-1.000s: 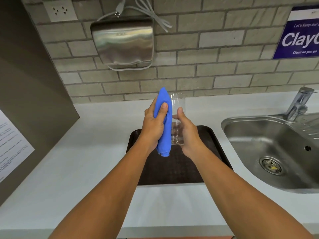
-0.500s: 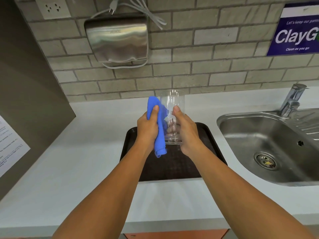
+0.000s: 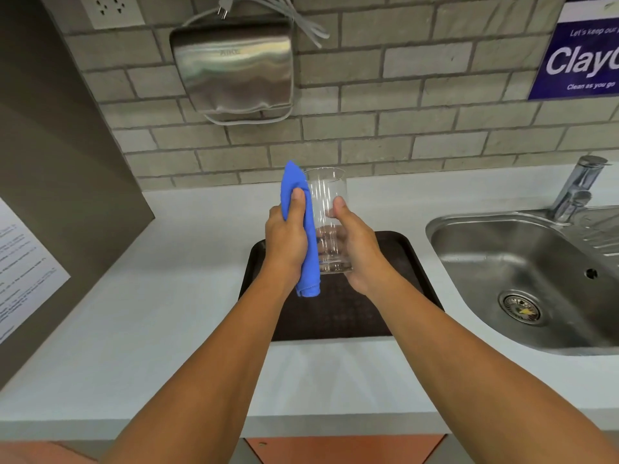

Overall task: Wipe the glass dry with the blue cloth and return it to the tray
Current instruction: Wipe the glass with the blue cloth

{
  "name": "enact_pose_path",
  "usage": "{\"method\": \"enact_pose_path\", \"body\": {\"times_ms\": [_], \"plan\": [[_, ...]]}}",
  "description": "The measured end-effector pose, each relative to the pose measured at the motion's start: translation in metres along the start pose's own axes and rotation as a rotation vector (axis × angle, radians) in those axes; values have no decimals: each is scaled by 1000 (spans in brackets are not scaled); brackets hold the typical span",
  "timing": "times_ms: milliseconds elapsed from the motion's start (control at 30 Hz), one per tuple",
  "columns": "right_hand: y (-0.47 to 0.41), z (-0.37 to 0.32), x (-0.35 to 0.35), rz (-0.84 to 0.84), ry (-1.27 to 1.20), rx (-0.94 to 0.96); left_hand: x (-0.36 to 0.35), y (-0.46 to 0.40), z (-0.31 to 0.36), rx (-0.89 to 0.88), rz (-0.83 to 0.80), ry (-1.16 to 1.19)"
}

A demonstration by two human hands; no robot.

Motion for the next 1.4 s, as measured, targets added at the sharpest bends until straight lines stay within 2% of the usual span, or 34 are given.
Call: {"method": "enact_pose_path", "body": {"times_ms": [100,200,367,500,600,667,833,1067,1400], "plan": [[0,9,-4,9,-70,-16,4,-2,0,78,-6,4],[-1,12,-6,18,-63,-1,15,-2,-3,140,67,-16],[-4,7,-7,21,-46,-19,10,8,12,-113,84,-233],[-3,11,-14,-37,-145,-8,19,-1,-3,77,56,-86],[-4,15,-12,-49,-180,-11,19,-5,-9,112,44,-92],[-5,13,-10,-19,-128,-15,16,-6,-12,99,41,-75],[-2,3,14,231,71,51,13,-8,-10,46,36,-90],[-6,4,1,108,150,2,11,-9,-9,2,59,-141],[-8,-4,0,141,222,125,7,-5,0,-49,47,-95]]}}
Point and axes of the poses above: each hand's wrist, its own y-axis away from the middle knuckle, its own x-axis out of the back of the hand, z = x × y, the point moved 10 cm from there along -y, towards the middle knuckle, and after that the axes turned 15 degrees about -z, right-handed, at the moved point
